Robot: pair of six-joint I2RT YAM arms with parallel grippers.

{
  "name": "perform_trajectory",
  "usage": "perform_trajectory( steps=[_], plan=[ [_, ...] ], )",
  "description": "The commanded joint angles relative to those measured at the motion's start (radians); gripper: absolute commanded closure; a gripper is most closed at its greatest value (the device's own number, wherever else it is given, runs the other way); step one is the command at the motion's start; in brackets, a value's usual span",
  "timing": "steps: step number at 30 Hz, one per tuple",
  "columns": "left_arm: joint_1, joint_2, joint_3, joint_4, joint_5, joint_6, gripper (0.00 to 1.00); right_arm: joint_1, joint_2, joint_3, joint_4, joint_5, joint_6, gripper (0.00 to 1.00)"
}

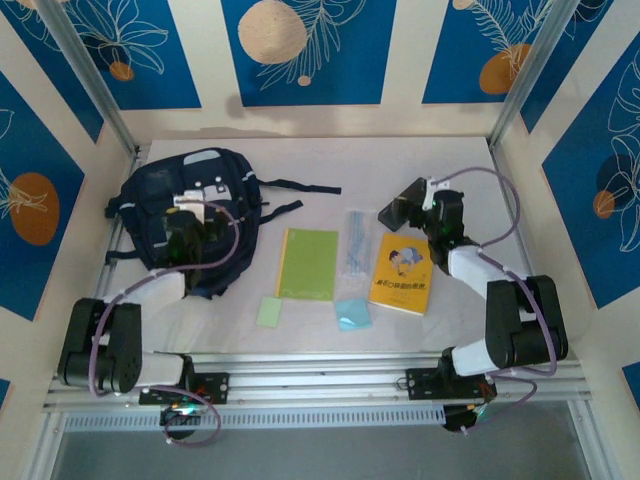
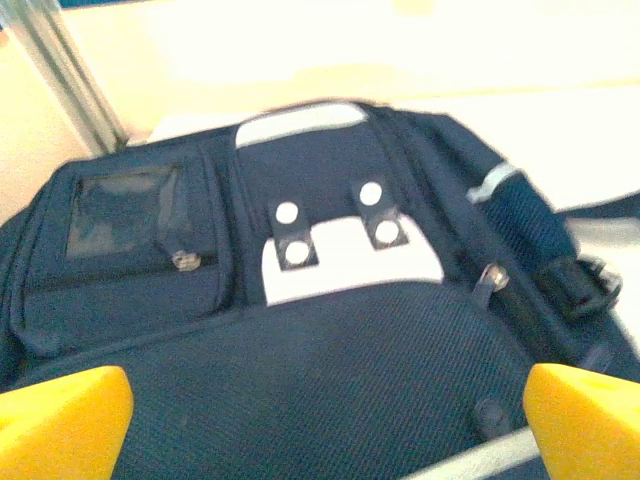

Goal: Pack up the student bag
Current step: Pick up the student bag from the top-left of the table.

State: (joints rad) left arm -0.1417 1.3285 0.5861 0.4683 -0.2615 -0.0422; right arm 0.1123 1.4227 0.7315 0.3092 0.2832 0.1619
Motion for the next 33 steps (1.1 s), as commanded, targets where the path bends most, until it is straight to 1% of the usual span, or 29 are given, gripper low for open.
perform_trajectory(
  steps=[1, 4, 7, 11, 14, 15, 18, 21, 25, 28, 29, 30, 33],
  plan=[
    [-0.044, -0.013, 0.143, -0.4, 0.021, -0.161, 0.0, 0.037, -0.009, 0.118, -0.345, 0.01, 0.122, 0.01],
    [-0.111, 0.026, 0.239, -0.561, 0.005, -0.211, 0.0, 0.098, 0.022, 0.202, -0.483, 0.016, 0.174, 0.01],
    [-0.186, 0.097, 0.346, -0.731, -0.056, -0.229, 0.0, 0.149, 0.046, 0.262, -0.582, 0.009, 0.216, 0.01],
    [-0.225, 0.213, 0.463, -0.892, -0.084, -0.277, 0.01, 0.192, 0.048, 0.285, -0.641, -0.048, 0.268, 0.0],
    [-0.228, 0.294, 0.517, -0.932, -0.09, -0.312, 0.05, 0.202, 0.048, 0.291, -0.66, -0.117, 0.287, 0.01],
    [-0.228, 0.319, 0.534, -0.939, -0.08, -0.324, 0.07, 0.202, 0.053, 0.297, -0.67, -0.134, 0.289, 0.03],
    [-0.238, 0.386, 0.565, -0.941, -0.048, -0.348, 0.13, 0.202, 0.068, 0.311, -0.695, -0.155, 0.292, 0.06],
    [-0.266, 0.449, 0.598, -0.965, -0.045, -0.352, 0.17, 0.204, 0.077, 0.316, -0.695, -0.177, 0.302, 0.09],
    [-0.32, 0.519, 0.644, -1.013, -0.078, -0.343, 0.17, 0.204, 0.092, 0.321, -0.683, -0.204, 0.318, 0.12],
    [-0.342, 0.55, 0.658, -1.024, -0.112, -0.333, 0.19, 0.205, 0.105, 0.328, -0.683, -0.221, 0.318, 0.14],
    [-0.343, 0.563, 0.663, -1.028, -0.122, -0.327, 0.22, 0.205, 0.109, 0.33, -0.683, -0.23, 0.317, 0.16],
    [-0.343, 0.579, 0.666, -1.028, -0.144, -0.32, 0.27, 0.207, 0.114, 0.332, -0.685, -0.236, 0.317, 0.18],
    [-0.339, 0.635, 0.67, -1.032, -0.209, -0.28, 0.46, 0.208, 0.123, 0.334, -0.681, -0.265, 0.318, 0.23]
  ],
)
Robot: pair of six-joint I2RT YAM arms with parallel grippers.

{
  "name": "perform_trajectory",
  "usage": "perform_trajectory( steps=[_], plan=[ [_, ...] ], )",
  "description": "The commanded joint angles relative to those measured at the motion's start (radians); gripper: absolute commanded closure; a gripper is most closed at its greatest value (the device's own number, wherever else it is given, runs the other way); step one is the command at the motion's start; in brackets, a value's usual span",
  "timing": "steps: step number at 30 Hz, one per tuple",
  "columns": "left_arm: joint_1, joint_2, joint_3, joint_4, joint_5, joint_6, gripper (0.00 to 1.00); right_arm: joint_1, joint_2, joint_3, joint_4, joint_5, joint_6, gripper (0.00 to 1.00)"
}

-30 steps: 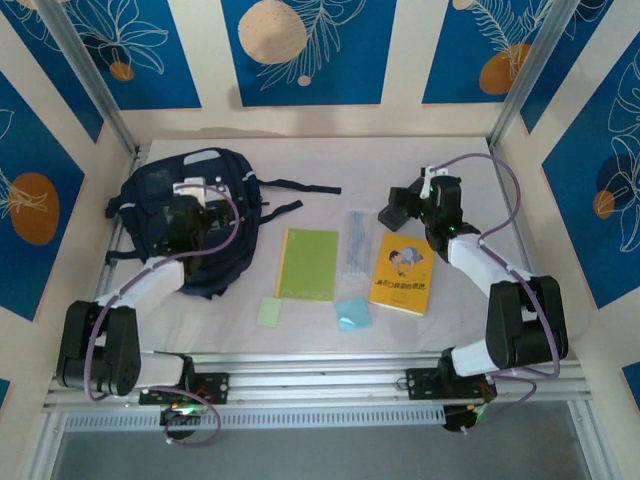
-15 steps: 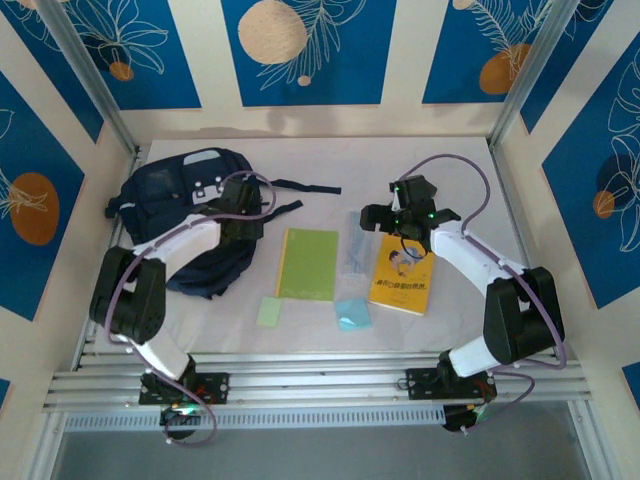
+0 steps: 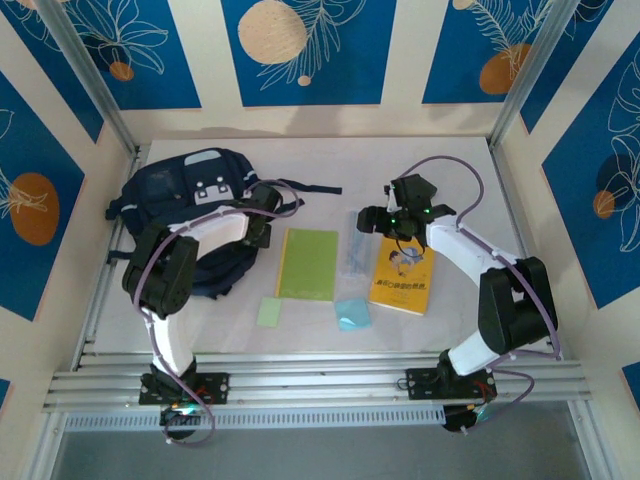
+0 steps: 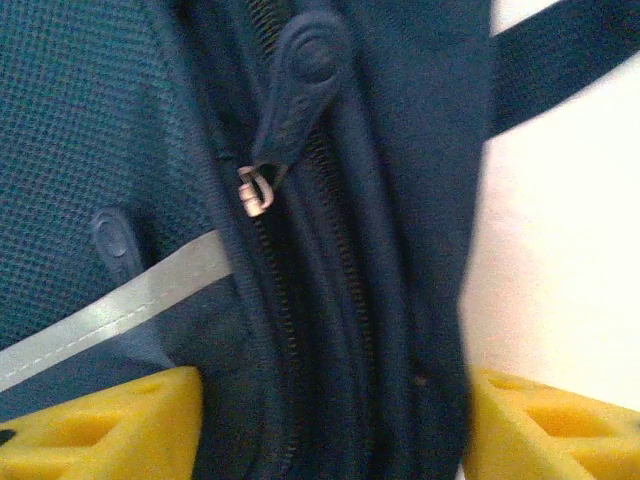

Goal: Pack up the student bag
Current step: Pick up the student bag from the top-left of the table.

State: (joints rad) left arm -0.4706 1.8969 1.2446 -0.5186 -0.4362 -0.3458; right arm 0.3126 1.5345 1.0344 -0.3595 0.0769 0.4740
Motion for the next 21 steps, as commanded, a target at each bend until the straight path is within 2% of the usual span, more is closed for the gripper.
perform_trajectory(
  steps=[1, 2, 3, 5, 6, 10, 14, 21],
  plan=[
    [-0.008, 0.081, 0.014, -0.045, -0.046, 0.036, 0.51, 0.008, 0.012, 0.032, -0.008, -0.07, 0.006, 0.24],
    [-0.006, 0.095, 0.011, -0.04, -0.055, 0.048, 0.58, 0.01, 0.013, 0.03, 0.002, -0.081, 0.01, 0.25],
    [-0.004, 0.11, 0.011, -0.038, -0.058, 0.061, 0.7, 0.011, 0.013, 0.029, 0.015, -0.099, 0.012, 0.26],
    [0.0, 0.119, 0.012, -0.037, -0.042, 0.075, 0.97, 0.014, 0.017, 0.03, 0.045, -0.143, 0.02, 0.29],
    [-0.002, 0.114, 0.013, -0.036, -0.022, 0.087, 1.0, 0.015, 0.022, 0.032, 0.067, -0.164, 0.033, 0.29],
    [-0.008, 0.04, 0.011, -0.034, 0.104, 0.136, 1.0, 0.031, 0.069, 0.067, 0.143, -0.25, 0.087, 0.32],
    [-0.016, -0.096, -0.007, -0.019, 0.238, 0.19, 1.0, 0.059, 0.166, 0.152, 0.188, -0.302, 0.154, 0.34],
    [-0.015, -0.255, -0.033, 0.005, 0.393, 0.26, 1.0, 0.095, 0.369, 0.308, 0.332, -0.45, 0.328, 0.39]
  ],
)
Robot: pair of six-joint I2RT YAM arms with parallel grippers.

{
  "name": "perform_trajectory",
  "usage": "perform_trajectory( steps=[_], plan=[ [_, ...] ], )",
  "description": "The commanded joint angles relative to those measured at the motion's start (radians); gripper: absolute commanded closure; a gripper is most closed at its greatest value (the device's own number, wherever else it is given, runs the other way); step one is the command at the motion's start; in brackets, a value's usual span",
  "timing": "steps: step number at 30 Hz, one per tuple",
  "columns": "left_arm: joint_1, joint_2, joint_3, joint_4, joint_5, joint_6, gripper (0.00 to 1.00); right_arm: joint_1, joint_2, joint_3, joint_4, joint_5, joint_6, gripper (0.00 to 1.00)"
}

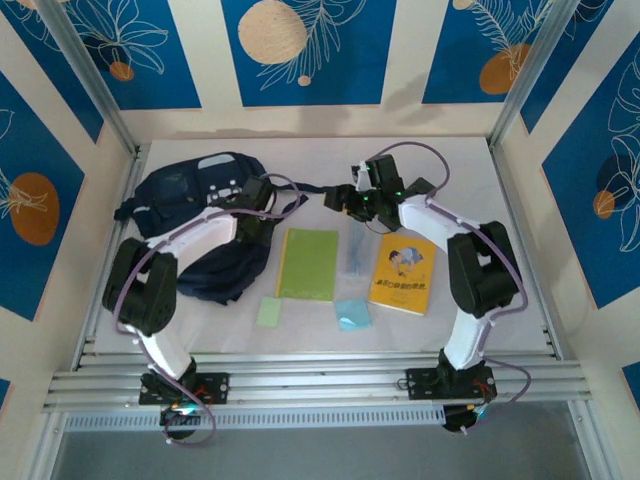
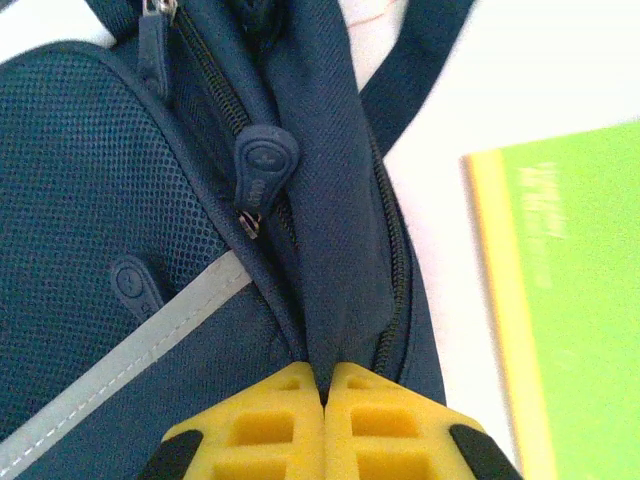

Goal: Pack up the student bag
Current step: Pick up the student bag from the top-left of the table.

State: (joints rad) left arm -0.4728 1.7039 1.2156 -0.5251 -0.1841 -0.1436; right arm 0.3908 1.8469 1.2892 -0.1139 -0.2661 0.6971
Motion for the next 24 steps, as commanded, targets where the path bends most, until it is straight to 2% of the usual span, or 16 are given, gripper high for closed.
perform_trajectory(
  steps=[1, 6, 15, 21, 24],
  plan=[
    [-0.012, -0.068, -0.009, 0.014, 0.153, 0.065, 1.0, 0.023, 0.085, 0.072, 0.103, -0.12, 0.121, 0.38],
    [-0.013, -0.088, -0.038, 0.014, 0.178, 0.072, 1.0, 0.067, 0.233, 0.211, 0.159, -0.15, 0.172, 0.34],
    [-0.017, -0.15, -0.087, 0.019, 0.192, 0.07, 1.0, 0.107, 0.565, 0.619, 0.026, -0.134, 0.213, 0.3],
    [-0.018, -0.176, -0.097, 0.024, 0.198, 0.065, 1.0, 0.127, 0.724, 0.857, -0.08, -0.142, 0.239, 0.31],
    [-0.02, -0.184, -0.106, 0.037, 0.199, 0.061, 1.0, 0.138, 0.738, 0.878, -0.059, -0.171, 0.252, 0.38]
  ],
)
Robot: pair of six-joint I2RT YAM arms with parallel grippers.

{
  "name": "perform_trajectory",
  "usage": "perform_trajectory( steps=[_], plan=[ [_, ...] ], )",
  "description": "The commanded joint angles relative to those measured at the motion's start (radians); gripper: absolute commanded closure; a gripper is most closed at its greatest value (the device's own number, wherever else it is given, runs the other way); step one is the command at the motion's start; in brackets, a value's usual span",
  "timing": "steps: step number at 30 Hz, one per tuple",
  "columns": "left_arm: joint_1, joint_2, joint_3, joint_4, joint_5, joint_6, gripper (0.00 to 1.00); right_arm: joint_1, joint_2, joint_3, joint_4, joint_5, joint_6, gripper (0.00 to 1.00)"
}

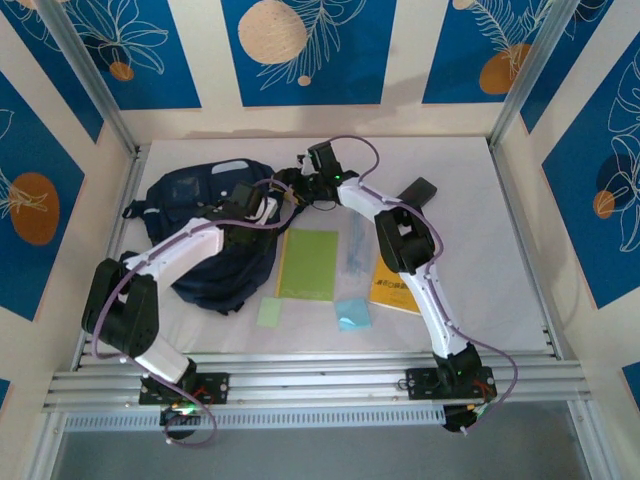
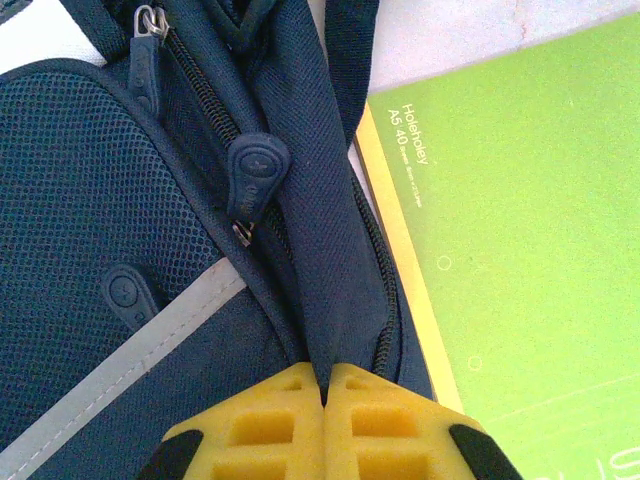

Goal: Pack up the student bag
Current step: Pick up the student bag from the top-left of the table, then place the student bag at the top-center of the table.

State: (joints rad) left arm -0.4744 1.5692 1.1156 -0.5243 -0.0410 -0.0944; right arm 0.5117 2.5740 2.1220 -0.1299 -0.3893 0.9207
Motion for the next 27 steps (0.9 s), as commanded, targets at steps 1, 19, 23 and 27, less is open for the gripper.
perform_trajectory(
  steps=[1, 19, 23, 27],
  plan=[
    [-0.018, -0.049, -0.008, 0.039, 0.056, 0.012, 1.0, 0.02, 0.011, 0.046, -0.027, -0.058, 0.033, 0.42],
    [0.057, 0.014, 0.011, 0.151, -0.295, 0.003, 1.0, -0.134, -0.412, -0.359, 0.231, -0.24, 0.112, 1.0],
    [0.056, 0.055, 0.07, 0.193, -0.29, 0.021, 1.0, -0.139, -0.51, -0.483, 0.201, -0.232, 0.133, 1.0],
    [0.056, 0.123, 0.116, 0.273, -0.279, 0.052, 1.0, -0.13, -0.61, -0.628, 0.176, -0.138, 0.228, 1.0]
  ],
)
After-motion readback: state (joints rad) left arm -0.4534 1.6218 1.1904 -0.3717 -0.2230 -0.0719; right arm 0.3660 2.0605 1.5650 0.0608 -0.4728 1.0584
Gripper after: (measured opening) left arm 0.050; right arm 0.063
